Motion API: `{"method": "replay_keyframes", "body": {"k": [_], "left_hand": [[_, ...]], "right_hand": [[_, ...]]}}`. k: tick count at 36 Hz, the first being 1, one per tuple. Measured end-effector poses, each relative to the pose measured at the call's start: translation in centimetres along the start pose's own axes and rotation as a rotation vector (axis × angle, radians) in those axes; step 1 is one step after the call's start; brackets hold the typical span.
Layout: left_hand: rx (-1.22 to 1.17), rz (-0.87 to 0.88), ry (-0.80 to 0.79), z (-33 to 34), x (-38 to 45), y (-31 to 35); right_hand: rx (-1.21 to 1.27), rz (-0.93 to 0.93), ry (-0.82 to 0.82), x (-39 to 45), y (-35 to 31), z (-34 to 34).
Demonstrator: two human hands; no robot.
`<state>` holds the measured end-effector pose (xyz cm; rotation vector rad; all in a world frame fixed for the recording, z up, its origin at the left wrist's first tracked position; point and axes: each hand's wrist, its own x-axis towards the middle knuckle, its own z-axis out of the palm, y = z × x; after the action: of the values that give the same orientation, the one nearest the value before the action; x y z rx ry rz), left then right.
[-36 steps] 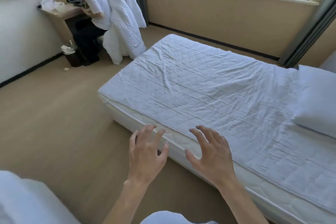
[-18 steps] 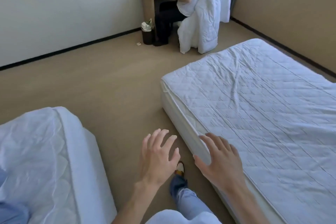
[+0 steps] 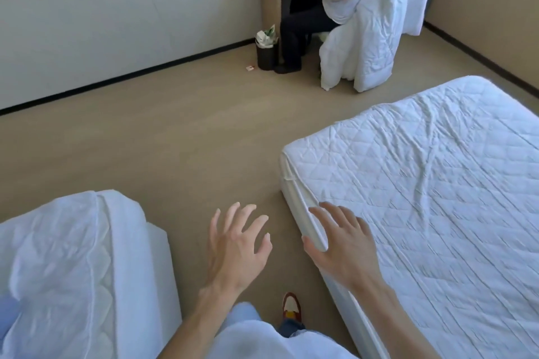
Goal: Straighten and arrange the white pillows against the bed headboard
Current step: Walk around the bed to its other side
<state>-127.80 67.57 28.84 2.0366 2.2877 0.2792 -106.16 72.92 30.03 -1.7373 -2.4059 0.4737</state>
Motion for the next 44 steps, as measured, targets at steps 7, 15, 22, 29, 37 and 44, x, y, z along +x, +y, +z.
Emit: {"method": "replay_keyframes", "body": {"k": [7, 15, 22, 29, 37, 44], "left_hand": [[0.020, -0.015, -0.050, 1.0, 7.8, -3.1], [-0.019, -0.022, -0.023, 3.0, 19.7, -8.8], [-0.033, 0.021, -0.043, 3.3, 32.6, -16.7], [-0.046, 0.177, -0.100, 1.5, 44.0, -20.6], [-0.076, 0.305, -0.134, 3.3, 55.0, -21.4], [-0.072, 0.453, -0.151, 6.3, 66.3, -19.9]], "right_hand": [[-0.020, -0.017, -0.023, 9.1, -1.2, -0.2], [-0.110, 0.050, 0.046, 20.7, -4.5, 2.8], [-0.144, 0.171, 0.052, 32.6, -8.8, 4.6], [-0.149, 0.295, 0.117, 41.4, -12.3, 4.0], [-0.137, 0.428, 0.118, 51.0, -11.9, 4.4], [-0.065, 0.556, 0.219, 60.3, -8.7, 4.7]]}}
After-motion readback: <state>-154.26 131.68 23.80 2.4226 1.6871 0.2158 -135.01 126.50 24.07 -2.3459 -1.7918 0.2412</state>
